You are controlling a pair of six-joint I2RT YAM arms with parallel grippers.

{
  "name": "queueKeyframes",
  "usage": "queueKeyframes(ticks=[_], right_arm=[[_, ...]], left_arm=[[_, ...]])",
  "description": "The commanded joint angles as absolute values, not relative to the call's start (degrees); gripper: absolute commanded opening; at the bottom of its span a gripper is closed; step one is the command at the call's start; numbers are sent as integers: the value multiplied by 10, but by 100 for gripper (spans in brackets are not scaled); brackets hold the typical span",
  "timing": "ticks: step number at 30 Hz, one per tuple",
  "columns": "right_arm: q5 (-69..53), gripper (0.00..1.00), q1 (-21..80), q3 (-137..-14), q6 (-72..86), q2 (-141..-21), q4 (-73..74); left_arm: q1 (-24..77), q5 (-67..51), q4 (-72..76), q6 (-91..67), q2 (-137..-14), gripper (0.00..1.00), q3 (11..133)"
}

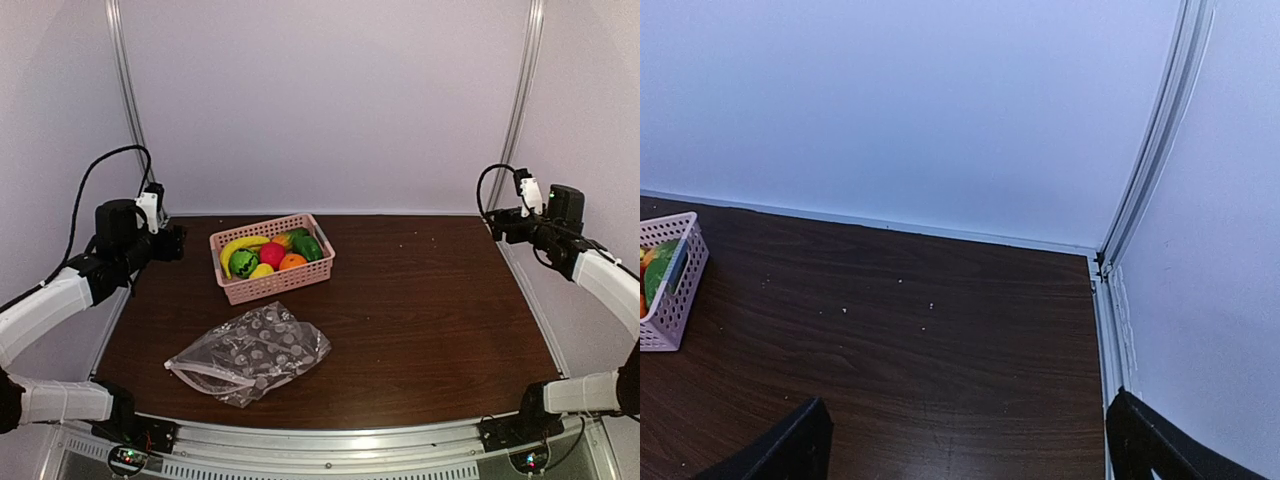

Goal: Place the food in the zip-top bag and seal the zipper
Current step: Move the bin to the center of the board.

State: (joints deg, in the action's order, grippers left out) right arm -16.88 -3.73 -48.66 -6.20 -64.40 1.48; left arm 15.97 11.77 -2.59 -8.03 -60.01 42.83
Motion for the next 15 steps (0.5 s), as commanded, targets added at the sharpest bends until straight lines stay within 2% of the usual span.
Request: queueKeyframes(ticks=[1,8,15], right_arm=[[-202,97,-43,-476,-73,-657,-8],[-310,98,-47,-463,-150,-685,-2],[-366,96,-46,-464,-184,-705,14]], left_arm=[[141,62,16,-94,-623,79,429],[195,19,-50,-92,-686,66,479],[269,11,-150,-165,-706,68,530]])
